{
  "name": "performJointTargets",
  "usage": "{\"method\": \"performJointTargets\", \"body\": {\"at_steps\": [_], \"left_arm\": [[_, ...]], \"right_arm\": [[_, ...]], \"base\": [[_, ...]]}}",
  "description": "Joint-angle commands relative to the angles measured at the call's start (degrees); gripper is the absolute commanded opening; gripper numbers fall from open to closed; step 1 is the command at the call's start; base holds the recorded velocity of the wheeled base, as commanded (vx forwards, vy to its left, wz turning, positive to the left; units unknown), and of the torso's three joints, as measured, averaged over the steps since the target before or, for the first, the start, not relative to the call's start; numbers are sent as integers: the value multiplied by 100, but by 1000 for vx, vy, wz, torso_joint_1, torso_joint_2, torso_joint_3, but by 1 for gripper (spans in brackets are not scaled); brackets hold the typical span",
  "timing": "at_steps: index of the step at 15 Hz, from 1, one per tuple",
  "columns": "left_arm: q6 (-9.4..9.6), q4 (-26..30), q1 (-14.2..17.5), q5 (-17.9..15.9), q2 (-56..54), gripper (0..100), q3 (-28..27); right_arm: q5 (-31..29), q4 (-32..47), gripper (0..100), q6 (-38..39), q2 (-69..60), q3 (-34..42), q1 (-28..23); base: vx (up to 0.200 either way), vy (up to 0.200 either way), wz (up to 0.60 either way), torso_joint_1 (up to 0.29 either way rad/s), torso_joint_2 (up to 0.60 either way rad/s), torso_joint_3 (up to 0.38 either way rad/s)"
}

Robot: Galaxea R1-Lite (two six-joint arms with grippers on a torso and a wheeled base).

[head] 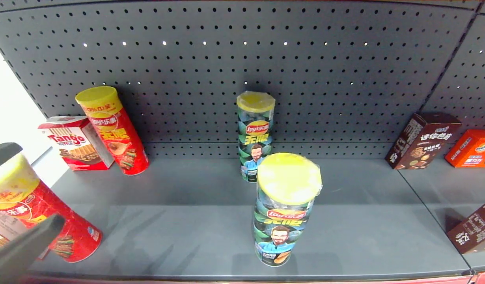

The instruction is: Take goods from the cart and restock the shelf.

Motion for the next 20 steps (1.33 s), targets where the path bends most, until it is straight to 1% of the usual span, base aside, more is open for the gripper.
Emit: {"method": "performJointTargets", "body": {"at_steps": [1, 2, 4, 5, 6, 7, 8, 9, 10, 12, 13, 15, 16, 17, 19, 20], "left_arm": [[34, 6, 662, -65, -1153, 100, 827], [43, 15, 1180, -250, -1355, 100, 1047], [16, 24, 2103, -671, -1918, 100, 1521], [-1, 33, 2437, -733, -2331, 100, 1829], [-10, 94, 2613, -724, -2762, 100, 2022], [-45, 604, 2683, -715, -3175, 100, 2022], [-63, 1149, 2675, -715, -3465, 100, 2022], [-54, 1500, 2666, -724, -3623, 100, 2022], [25, 2142, 2657, -742, -3834, 100, 2022], [96, 2502, 2657, -742, -3816, 100, 2022], [104, 2968, 2657, -742, -3816, 100, 2022], [104, 3249, 2657, -742, -3816, 100, 2022], [34, 3249, 2657, -733, -3816, 100, 2022], [60, 3249, 2657, -742, -3816, 100, 2022], [52, 3258, 2657, -1093, -3816, 100, 2022], [25, 3267, 2666, -1023, -3816, 100, 2022]], "right_arm": [[0, -1, 100, -4, 7, 0, -1], [0, -1, 100, -4, 7, 0, -1], [0, -1, 100, -4, 7, 0, -1], [0, -1, 100, -4, 7, 0, -1], [8, -1, 100, -4, 7, 0, -1], [0, -1, 100, -4, 7, 0, -1], [0, -1, 100, -4, 7, 0, -1], [0, -1, 100, -4, 7, 0, -1], [8, -1, 100, -4, 7, 0, -1], [8, -1, 100, -4, 7, 0, -1], [8, -1, 100, -4, 7, 0, -1], [8, -1, 100, -4, 7, 0, -1], [8, -1, 100, -4, 7, 0, -1], [0, -1, 100, -4, 7, 0, -1], [8, -1, 100, -4, 7, 0, -1], [8, -1, 100, -4, 7, 0, -1]], "base": [[0, 0, 0, 0, 0, 0], [0, 0, 0, 0, 0, 0], [0, 0, 0, 0, 0, 0], [0, 0, 0, 0, 0, 0], [0, 0, 0, 0, 0, 0], [0, 0, 0, 0, 0, 0], [0, 0, 0, 0, 0, 0], [0, 0, 0, 0, 0, 0], [0, 0, 0, 0, 0, 0], [0, 0, 0, 0, 0, 0], [0, 0, 0, 0, 0, 0], [0, 0, 0, 0, 0, 0], [0, 0, 0, 0, 0, 0], [0, 0, 0, 0, 0, 0], [0, 0, 0, 0, 0, 0], [0, 0, 0, 0, 0, 0]]}}
